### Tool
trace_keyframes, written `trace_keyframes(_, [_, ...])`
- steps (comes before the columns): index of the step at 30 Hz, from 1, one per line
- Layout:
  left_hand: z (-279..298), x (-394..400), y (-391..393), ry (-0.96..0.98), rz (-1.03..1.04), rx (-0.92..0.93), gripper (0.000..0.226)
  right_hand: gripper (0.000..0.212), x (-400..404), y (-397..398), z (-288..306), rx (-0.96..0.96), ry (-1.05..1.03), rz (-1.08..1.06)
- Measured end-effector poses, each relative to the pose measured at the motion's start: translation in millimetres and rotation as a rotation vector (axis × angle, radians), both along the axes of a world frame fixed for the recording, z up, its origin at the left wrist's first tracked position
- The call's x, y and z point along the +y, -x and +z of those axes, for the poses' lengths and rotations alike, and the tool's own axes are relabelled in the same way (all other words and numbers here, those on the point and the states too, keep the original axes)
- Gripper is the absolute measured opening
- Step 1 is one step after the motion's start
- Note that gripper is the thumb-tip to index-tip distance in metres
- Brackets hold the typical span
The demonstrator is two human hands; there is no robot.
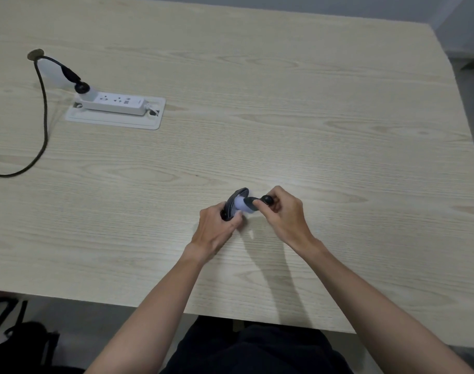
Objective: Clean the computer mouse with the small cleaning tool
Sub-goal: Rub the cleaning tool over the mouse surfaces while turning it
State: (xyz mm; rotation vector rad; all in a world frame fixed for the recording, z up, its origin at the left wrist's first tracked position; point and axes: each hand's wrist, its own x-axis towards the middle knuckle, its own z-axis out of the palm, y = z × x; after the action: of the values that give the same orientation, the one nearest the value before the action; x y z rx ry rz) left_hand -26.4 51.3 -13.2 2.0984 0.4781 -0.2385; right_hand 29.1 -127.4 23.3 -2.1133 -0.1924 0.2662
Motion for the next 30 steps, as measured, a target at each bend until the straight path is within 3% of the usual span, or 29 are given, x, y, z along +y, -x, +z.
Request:
trace_keyframes(3, [0.5, -0.5, 0.5, 0.03, 0.037, 0.0, 0.023, 0.026, 0.1, -7.5, -2.9, -0.013, 0.1, -0.075])
trace_keyframes(5, [0.9, -1.6, 0.8, 0.06, 0.057, 0.006, 0.029, 0.028, -0.3, -9.6, -1.5, -0.02, 0.062, -0.149])
trace_keyframes(10, [0.0, -3.6, 0.0, -0.008, 0.047, 0.004, 0.039, 0.028, -1.1, -1.1, -4.7, -0.074, 0.084, 0.09])
trace_keyframes(14, [-5.1, -3.2, 1.0, -0.02, 0.041, -0.008, 0.041, 0.025, -9.0, -9.0, -9.2, -0.03, 0.094, -0.089])
trace_keyframes(19, [-12.8, 1.0, 1.5, -0.08, -0.003, -0.01, 0.042, 0.026, -11.7, -13.2, -4.7, -0.001, 0.043, 0.02])
trace_keyframes(24, [-14.2, 7.1, 2.7, -0.138, -0.072, -0.02, 0.044, 0.027, -19.0, -21.0, -6.6, 0.004, 0.239, -0.077])
trace_keyframes(30, [-18.9, 13.8, 5.8, -0.177, -0.141, -0.02, 0.049, 0.031, -7.5, -22.0, -3.7, 0.125, 0.088, 0.044])
